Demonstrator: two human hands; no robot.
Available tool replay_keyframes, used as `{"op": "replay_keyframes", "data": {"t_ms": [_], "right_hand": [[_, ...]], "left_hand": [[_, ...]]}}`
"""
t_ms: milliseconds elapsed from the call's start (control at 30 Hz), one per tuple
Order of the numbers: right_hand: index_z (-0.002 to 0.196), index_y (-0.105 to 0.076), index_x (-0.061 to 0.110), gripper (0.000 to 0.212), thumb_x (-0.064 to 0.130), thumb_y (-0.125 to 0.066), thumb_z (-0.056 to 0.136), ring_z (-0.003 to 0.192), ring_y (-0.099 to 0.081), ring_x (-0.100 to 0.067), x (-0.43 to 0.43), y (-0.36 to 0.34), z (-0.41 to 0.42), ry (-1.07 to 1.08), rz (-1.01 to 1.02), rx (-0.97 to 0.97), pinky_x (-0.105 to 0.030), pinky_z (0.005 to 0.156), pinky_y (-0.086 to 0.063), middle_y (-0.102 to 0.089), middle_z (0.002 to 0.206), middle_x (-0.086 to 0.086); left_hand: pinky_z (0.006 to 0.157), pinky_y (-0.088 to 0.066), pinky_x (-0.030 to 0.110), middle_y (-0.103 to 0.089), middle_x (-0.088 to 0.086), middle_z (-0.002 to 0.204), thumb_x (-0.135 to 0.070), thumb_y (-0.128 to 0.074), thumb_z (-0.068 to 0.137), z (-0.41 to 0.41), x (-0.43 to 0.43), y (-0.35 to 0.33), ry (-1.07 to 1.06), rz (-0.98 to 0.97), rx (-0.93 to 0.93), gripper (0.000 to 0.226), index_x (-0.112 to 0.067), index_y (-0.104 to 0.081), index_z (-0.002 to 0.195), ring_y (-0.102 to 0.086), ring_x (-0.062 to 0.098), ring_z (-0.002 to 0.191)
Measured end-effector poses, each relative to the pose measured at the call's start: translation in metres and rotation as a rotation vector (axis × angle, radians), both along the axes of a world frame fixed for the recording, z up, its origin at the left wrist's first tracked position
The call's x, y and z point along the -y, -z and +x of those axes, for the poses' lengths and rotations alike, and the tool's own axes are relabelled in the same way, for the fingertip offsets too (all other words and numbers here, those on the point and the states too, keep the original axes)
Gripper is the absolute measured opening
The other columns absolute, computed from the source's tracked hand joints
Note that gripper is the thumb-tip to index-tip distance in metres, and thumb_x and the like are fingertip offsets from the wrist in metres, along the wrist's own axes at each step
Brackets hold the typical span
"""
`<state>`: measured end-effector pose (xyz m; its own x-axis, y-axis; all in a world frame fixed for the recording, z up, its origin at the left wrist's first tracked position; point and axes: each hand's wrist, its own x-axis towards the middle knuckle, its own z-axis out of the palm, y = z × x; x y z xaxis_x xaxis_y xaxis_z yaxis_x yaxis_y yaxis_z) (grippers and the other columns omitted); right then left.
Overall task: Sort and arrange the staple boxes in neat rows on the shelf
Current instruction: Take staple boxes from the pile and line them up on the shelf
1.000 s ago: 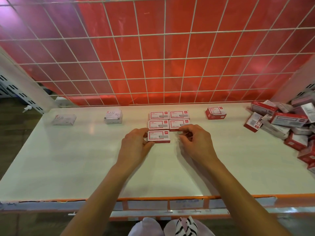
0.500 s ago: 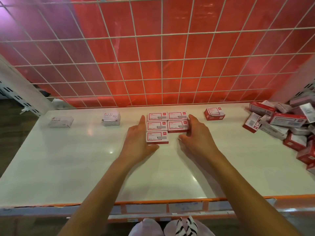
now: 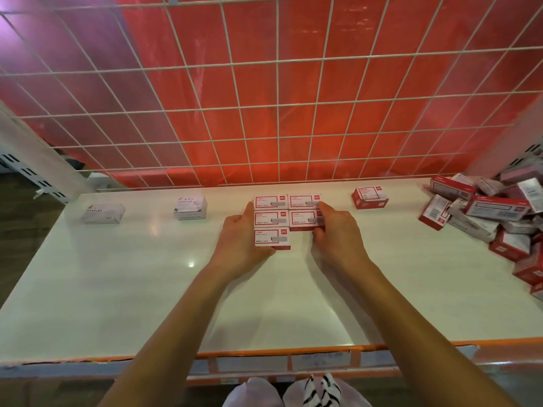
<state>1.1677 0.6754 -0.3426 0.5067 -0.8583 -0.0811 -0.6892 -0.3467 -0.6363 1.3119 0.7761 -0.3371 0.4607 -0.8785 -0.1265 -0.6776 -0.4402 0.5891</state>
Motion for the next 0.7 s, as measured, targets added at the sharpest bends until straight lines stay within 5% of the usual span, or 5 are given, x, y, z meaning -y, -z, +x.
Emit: {"op": "replay_keyframes", "data": {"t_ms": [700], "right_hand": [[0.131, -0.054, 0.019, 0.04, 0.019, -0.059, 0.092, 0.112, -0.06, -0.022, 0.002, 0.0023, -0.0019, -0.013, -0.011, 0.061, -0.032, 0.097, -0.046, -0.061, 0.127, -0.001]], "left_hand": [[0.089, -0.055, 0.04, -0.06, -0.005, 0.127, -0.041, -0.075, 0.074, -0.0051, 0.0003, 0.0056, -0.019, -0.016, 0.019, 0.073, -0.034, -0.034, 0.133, -0.057, 0.022, 0.11]]}}
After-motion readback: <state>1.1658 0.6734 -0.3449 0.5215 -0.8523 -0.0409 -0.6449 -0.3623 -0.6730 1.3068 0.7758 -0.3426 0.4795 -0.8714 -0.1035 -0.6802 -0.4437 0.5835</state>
